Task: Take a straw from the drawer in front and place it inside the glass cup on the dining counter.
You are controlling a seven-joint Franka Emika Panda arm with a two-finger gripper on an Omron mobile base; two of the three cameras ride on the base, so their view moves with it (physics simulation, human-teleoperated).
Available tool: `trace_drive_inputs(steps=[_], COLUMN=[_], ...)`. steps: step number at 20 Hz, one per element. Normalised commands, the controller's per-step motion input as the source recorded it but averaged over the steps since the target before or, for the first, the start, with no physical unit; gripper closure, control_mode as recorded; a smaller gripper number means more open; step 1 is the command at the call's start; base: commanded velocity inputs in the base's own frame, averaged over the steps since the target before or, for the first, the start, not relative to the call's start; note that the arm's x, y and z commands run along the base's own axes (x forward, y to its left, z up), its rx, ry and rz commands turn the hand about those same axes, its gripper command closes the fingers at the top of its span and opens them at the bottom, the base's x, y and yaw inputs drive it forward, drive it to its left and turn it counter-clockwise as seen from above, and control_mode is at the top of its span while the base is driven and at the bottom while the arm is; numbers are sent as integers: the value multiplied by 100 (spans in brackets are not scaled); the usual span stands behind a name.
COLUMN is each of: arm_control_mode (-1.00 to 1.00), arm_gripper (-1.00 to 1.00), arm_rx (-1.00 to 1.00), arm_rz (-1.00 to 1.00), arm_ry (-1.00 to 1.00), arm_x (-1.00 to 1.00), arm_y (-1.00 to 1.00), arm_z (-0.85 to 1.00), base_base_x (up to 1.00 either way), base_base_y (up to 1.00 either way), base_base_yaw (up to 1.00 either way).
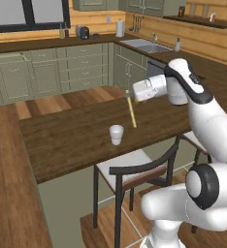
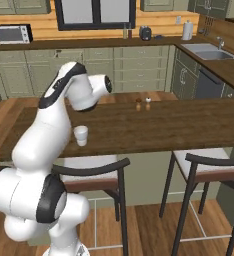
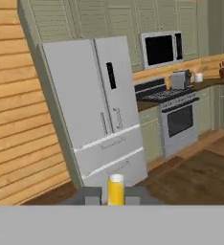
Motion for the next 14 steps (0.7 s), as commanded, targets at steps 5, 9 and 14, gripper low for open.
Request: trace_drive_inputs(steps=[5, 9, 14], arm_control_mode=[-100, -100, -100], arm_gripper=[100, 100, 100], arm_rx=[22, 9, 0], arm_rz=[33, 29, 21], arm_ry=[-21, -12, -10], arm_x=[28, 13, 6], arm_y=[-10, -25, -44], arm_z=[-4, -21, -14], base_base_x=[0, 0, 0], base_base_y=[0, 0, 0], base_base_yaw=[0, 0, 0])
